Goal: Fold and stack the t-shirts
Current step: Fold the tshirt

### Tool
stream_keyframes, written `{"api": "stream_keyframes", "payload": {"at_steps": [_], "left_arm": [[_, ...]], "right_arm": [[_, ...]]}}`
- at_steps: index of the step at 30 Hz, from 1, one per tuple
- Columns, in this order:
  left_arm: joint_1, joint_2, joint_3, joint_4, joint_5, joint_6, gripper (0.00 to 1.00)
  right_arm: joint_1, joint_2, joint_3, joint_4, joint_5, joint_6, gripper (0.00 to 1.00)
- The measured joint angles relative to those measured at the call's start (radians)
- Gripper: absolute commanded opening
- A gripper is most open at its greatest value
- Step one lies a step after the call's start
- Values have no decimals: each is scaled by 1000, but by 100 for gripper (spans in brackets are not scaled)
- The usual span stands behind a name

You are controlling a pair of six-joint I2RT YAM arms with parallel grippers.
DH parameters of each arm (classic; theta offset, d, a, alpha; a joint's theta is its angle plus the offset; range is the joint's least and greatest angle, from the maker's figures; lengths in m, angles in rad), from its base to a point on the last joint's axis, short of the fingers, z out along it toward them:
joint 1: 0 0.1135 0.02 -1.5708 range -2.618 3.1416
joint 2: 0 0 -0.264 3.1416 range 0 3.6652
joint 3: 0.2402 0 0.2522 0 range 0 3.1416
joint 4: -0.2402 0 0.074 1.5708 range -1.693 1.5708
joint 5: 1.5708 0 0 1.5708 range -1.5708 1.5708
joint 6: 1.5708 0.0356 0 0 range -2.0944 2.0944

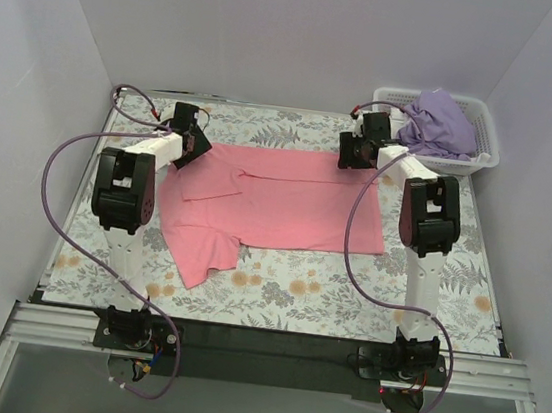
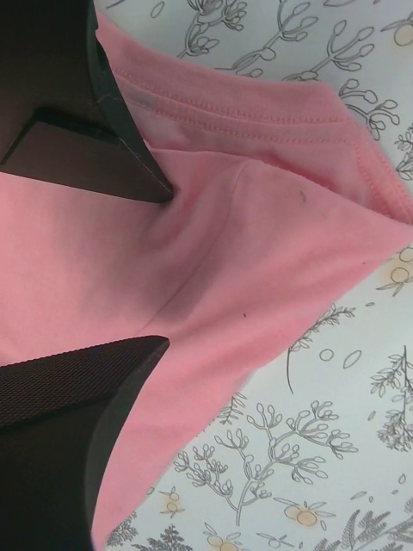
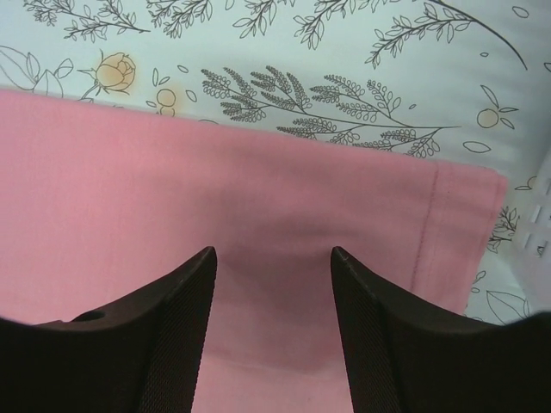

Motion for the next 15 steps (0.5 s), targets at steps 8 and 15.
{"api": "stream_keyframes", "payload": {"at_steps": [8, 15], "left_arm": [[2, -141, -124, -52, -18, 12, 75], [2, -612, -497, -87, -55, -21, 75]], "right_arm": [[-2, -128, -61, -58, -57, -6, 68], [12, -498, -393, -43, -101, 17, 67]]}}
